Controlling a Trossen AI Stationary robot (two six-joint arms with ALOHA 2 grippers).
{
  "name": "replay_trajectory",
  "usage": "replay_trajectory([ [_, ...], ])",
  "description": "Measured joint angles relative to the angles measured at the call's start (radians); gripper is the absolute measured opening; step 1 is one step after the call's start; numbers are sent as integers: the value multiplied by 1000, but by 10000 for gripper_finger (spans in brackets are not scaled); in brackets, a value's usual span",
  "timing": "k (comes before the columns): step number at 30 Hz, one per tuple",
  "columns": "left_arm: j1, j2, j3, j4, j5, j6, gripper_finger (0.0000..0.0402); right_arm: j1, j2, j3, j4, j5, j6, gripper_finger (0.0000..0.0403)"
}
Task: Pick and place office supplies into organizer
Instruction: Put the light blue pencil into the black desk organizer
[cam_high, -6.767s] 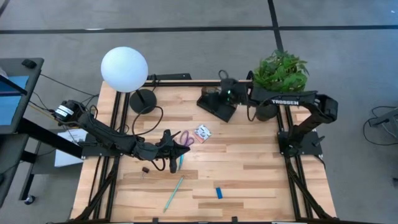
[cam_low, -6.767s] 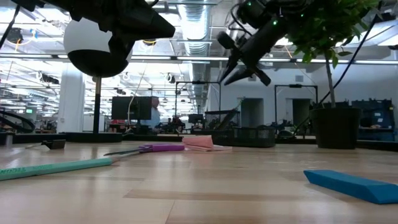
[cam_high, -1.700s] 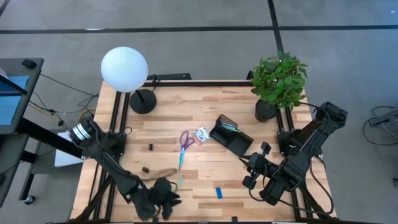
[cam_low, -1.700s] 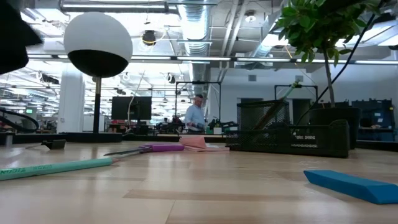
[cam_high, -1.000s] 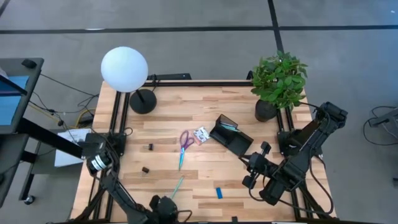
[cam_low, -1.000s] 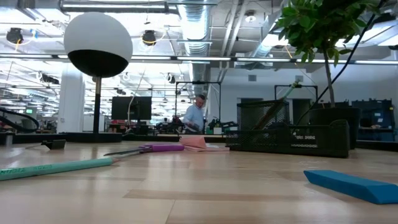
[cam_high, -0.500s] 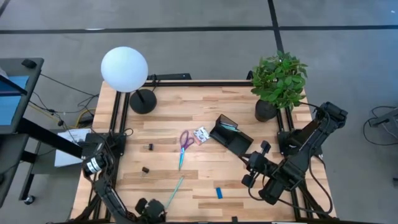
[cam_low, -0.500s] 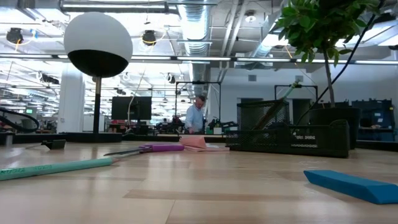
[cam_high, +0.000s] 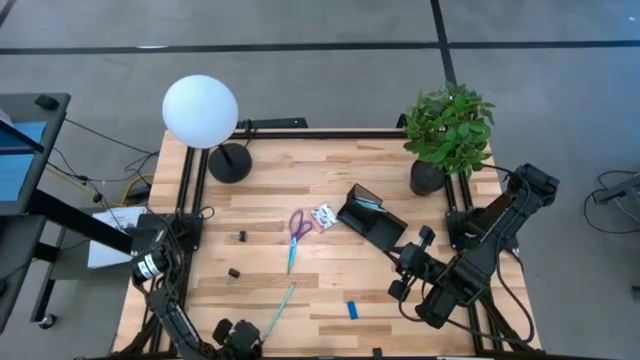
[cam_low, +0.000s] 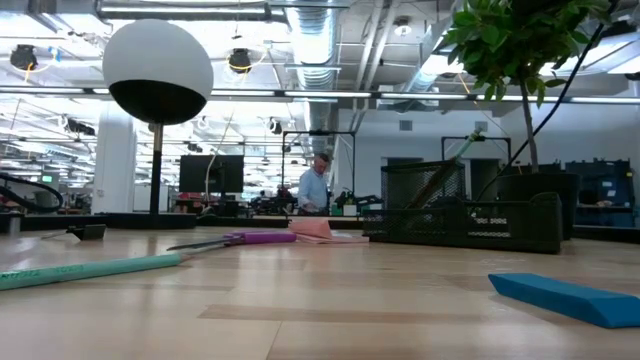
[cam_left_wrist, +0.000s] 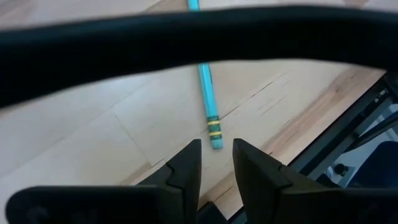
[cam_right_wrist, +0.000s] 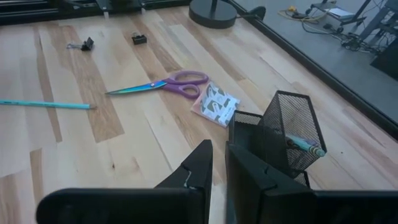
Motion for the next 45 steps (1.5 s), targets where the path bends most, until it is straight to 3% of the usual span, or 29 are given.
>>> replay_trajectory([
  [11, 3, 1, -79, 152, -32, 27, 86, 0, 0, 0, 2, 0, 0, 39],
  [22, 16, -2, -96, 132, -45, 26, 86, 0, 0, 0, 4, 0, 1, 40],
  [31, 53, -3, -95, 97, 10, 104, 86, 0, 0, 0, 6, 0, 1, 39],
  [45, 27, -3, -96, 125, 47, 45, 86, 0, 0, 0, 6, 0, 0, 40],
])
